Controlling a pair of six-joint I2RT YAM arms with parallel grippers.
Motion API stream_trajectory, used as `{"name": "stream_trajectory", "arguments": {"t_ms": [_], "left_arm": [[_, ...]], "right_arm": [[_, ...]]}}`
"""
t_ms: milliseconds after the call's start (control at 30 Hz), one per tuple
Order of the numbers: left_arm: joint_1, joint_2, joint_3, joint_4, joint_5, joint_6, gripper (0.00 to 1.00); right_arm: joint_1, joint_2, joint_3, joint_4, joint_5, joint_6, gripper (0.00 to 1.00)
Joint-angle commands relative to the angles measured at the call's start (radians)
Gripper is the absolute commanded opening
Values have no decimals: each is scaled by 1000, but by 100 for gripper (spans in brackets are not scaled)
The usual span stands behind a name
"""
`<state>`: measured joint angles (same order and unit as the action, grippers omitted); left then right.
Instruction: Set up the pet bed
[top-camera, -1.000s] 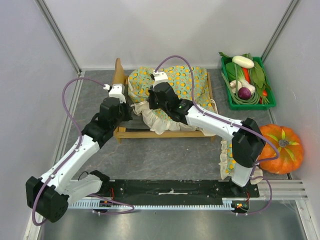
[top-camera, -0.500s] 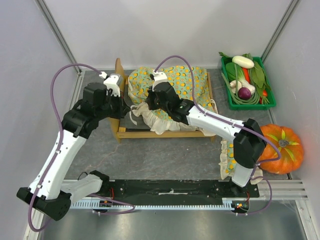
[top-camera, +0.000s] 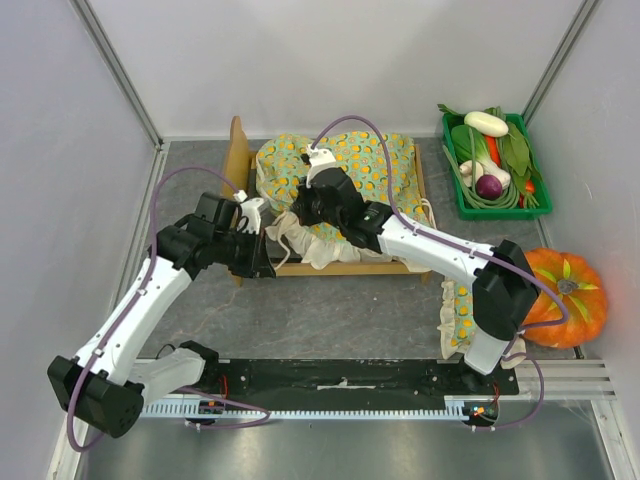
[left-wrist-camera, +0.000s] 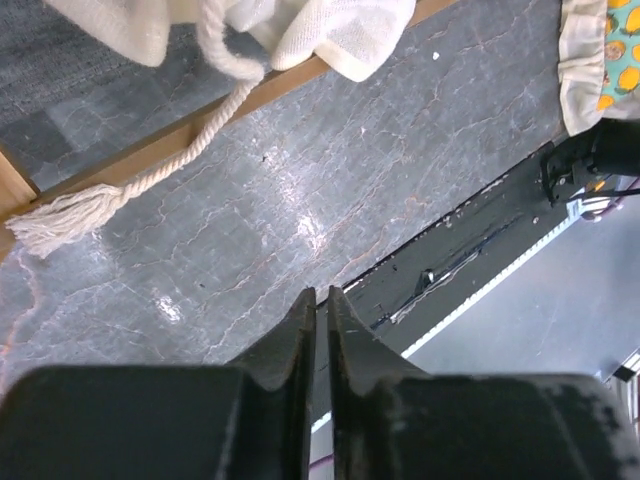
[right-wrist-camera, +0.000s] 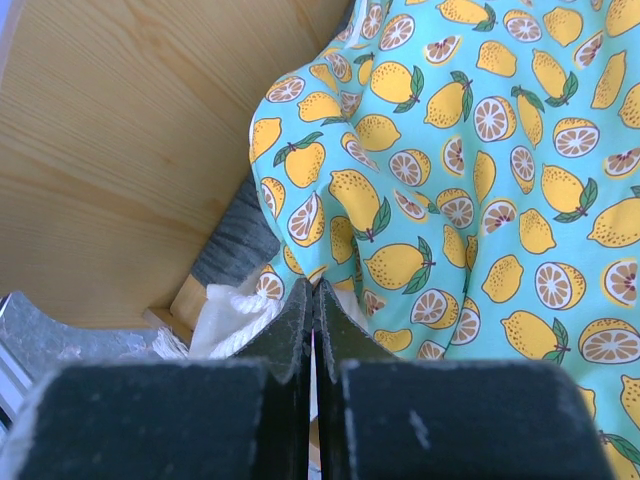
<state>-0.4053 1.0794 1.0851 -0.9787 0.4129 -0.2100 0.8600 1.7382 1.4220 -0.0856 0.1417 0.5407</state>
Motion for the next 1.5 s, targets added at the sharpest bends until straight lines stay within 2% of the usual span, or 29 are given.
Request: {"name": "stream_trajectory", "arguments": {"t_ms": [0, 67, 200, 433, 667, 700, 833, 1133, 1167, 1267, 1300, 1333, 1367, 1467], "left_arm": [[2, -73, -34, 86, 0, -66, 19], [2, -119, -98, 202, -93, -122, 29], [2, -171, -213, 425, -328, -198, 43], [2, -90, -292, 650, -503, -217, 45], [-12, -7, -454, 981, -528, -148, 46], [-13, 2, -474, 1094, -530, -146, 46], [-13, 40, -544, 1274, -527, -123, 51], [-13, 214, -496, 1436, -525, -65, 56], [-13, 224, -490, 1439, -520, -65, 55], [-13, 254, -478, 1439, -496, -66, 45], [-13, 251, -481, 1439, -493, -69, 42], [-13, 238, -485, 1440, -487, -77, 32], [-13, 228, -488, 1437, -484, -77, 26], [-13, 162, -484, 1407, -484, -77, 18]], "right_arm": [[-1, -46, -17, 29, -22, 4, 0], [1, -49, -23, 29, -25, 5, 0], [1, -54, -29, 29, -25, 4, 0], [-1, -85, -35, 30, -13, 1, 0], [-1, -86, -23, 24, -10, -1, 0], [-1, -88, -21, 27, -11, -1, 0], [1, -88, -8, 20, -11, -4, 0], [1, -92, 2, 12, -5, -7, 0], [-1, -91, 2, 12, -4, -5, 0], [1, -89, 2, 7, -1, -4, 0], [1, -89, 2, 7, 2, -4, 0], [-1, -89, 2, 6, 2, -5, 0], [-3, -88, 2, 7, 2, -5, 0], [-3, -88, 3, 4, 2, -8, 0]]}}
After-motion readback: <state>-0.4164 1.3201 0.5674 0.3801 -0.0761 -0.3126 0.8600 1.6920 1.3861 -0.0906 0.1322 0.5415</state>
